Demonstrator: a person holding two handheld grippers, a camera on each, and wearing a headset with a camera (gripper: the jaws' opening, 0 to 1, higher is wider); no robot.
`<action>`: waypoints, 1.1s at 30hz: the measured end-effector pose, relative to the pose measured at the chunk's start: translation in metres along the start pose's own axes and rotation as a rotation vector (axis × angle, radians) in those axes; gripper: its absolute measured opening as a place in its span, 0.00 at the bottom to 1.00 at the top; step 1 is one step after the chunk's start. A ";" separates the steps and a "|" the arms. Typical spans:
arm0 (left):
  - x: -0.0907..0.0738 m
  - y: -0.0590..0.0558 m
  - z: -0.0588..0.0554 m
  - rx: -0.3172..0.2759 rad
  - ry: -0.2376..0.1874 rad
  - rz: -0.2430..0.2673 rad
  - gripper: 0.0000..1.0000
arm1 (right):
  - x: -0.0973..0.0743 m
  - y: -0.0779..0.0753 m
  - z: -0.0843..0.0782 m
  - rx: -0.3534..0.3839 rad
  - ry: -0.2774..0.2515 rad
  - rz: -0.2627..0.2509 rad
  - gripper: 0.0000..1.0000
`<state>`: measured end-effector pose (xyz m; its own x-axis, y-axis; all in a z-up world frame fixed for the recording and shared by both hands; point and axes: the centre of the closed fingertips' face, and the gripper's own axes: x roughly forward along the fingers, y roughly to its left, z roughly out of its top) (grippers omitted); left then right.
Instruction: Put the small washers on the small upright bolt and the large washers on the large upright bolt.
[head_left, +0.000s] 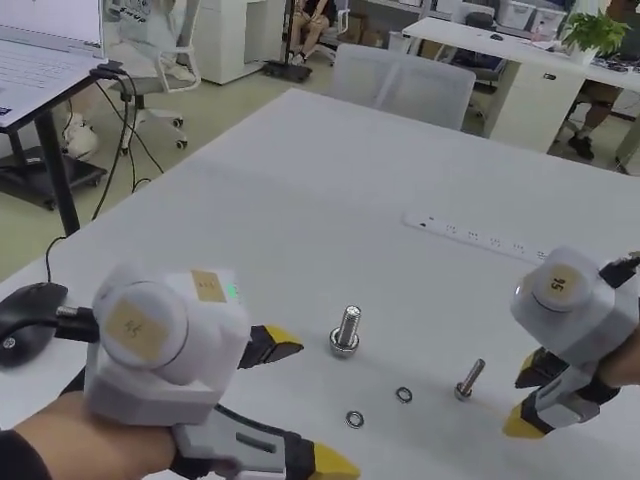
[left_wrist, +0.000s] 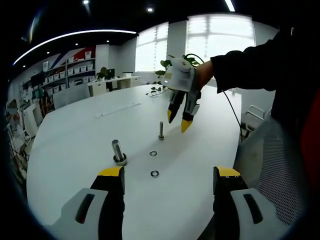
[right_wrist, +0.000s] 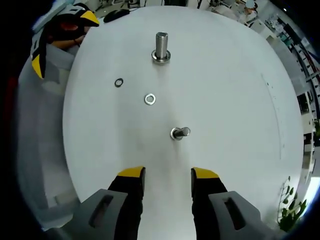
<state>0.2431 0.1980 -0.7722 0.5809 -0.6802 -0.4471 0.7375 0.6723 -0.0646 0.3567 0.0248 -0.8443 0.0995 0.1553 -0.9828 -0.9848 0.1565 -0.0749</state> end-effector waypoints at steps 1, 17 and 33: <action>0.000 0.000 0.000 0.001 0.000 -0.001 0.72 | 0.000 0.001 0.000 0.000 0.001 0.000 0.38; -0.004 -0.003 0.003 0.014 -0.016 -0.004 0.71 | -0.002 0.039 0.014 -0.024 -0.004 0.043 0.34; -0.005 -0.002 0.005 0.014 -0.027 0.004 0.71 | 0.003 0.055 0.056 -0.102 -0.032 0.073 0.31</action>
<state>0.2402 0.1986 -0.7648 0.5930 -0.6852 -0.4229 0.7395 0.6712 -0.0507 0.3112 0.0886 -0.8420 0.0299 0.1938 -0.9806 -0.9988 0.0439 -0.0217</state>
